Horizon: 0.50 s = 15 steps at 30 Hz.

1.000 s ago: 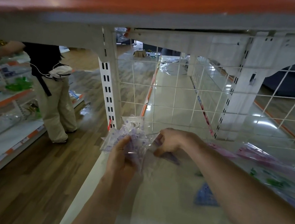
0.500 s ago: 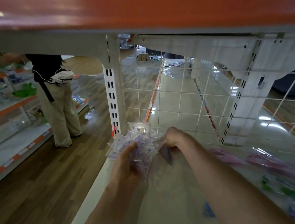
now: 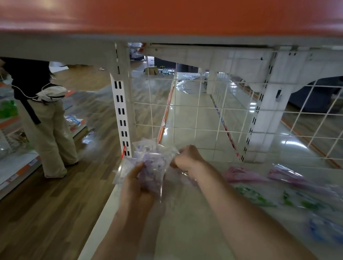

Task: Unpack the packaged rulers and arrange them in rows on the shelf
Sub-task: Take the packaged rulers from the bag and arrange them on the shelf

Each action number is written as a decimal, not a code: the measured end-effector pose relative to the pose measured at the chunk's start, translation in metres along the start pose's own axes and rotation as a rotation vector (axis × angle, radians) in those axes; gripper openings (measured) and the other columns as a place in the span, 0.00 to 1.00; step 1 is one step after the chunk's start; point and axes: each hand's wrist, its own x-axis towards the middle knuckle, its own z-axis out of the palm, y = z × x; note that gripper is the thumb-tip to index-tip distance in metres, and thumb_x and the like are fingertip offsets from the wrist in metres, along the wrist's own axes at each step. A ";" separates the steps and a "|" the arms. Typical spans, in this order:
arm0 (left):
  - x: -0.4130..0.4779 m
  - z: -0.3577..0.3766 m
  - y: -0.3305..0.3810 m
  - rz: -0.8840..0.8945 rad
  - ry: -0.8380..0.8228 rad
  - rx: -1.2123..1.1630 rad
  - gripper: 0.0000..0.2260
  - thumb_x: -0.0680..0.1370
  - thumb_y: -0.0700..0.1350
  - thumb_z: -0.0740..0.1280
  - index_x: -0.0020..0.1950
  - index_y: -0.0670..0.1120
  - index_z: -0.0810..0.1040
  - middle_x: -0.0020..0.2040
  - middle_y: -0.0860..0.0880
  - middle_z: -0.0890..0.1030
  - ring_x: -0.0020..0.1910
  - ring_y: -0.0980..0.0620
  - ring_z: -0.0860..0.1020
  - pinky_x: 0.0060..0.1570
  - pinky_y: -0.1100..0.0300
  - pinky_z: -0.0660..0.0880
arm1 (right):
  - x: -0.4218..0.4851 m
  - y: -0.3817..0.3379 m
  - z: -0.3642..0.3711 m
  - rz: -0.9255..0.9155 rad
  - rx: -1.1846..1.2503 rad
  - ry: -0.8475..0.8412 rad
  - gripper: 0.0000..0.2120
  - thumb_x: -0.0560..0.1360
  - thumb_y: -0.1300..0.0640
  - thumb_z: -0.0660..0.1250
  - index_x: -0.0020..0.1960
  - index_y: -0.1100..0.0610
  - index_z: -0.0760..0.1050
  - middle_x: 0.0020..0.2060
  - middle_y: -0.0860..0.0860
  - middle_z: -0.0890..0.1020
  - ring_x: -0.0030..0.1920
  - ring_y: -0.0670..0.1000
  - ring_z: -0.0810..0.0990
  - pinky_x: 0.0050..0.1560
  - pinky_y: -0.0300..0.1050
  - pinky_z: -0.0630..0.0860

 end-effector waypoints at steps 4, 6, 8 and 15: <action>0.003 -0.007 0.014 -0.016 -0.133 -0.045 0.11 0.60 0.39 0.77 0.41 0.44 0.85 0.46 0.49 0.82 0.43 0.58 0.72 0.45 0.60 0.70 | -0.038 -0.007 -0.028 -0.296 -0.282 -0.026 0.07 0.74 0.62 0.64 0.49 0.57 0.80 0.49 0.56 0.82 0.52 0.56 0.80 0.43 0.40 0.68; -0.003 -0.001 0.013 0.025 -0.180 0.041 0.17 0.59 0.39 0.78 0.45 0.44 0.82 0.39 0.50 0.82 0.37 0.59 0.79 0.43 0.67 0.78 | -0.057 0.003 -0.023 -0.307 -0.374 -0.055 0.09 0.75 0.62 0.62 0.53 0.55 0.78 0.53 0.54 0.81 0.55 0.56 0.79 0.45 0.39 0.67; -0.018 0.017 0.007 0.065 -0.282 0.195 0.13 0.62 0.40 0.75 0.45 0.44 0.81 0.35 0.50 0.82 0.32 0.56 0.80 0.35 0.64 0.79 | -0.072 0.008 -0.032 -0.326 -0.319 -0.015 0.10 0.75 0.63 0.63 0.54 0.55 0.77 0.53 0.53 0.81 0.54 0.55 0.79 0.45 0.39 0.69; -0.058 0.094 -0.079 -0.018 -0.429 0.324 0.12 0.74 0.39 0.61 0.52 0.44 0.81 0.43 0.48 0.83 0.40 0.53 0.81 0.45 0.58 0.81 | -0.140 0.061 -0.197 -0.282 -0.302 -0.083 0.07 0.75 0.66 0.62 0.48 0.63 0.78 0.41 0.58 0.79 0.42 0.48 0.75 0.42 0.41 0.68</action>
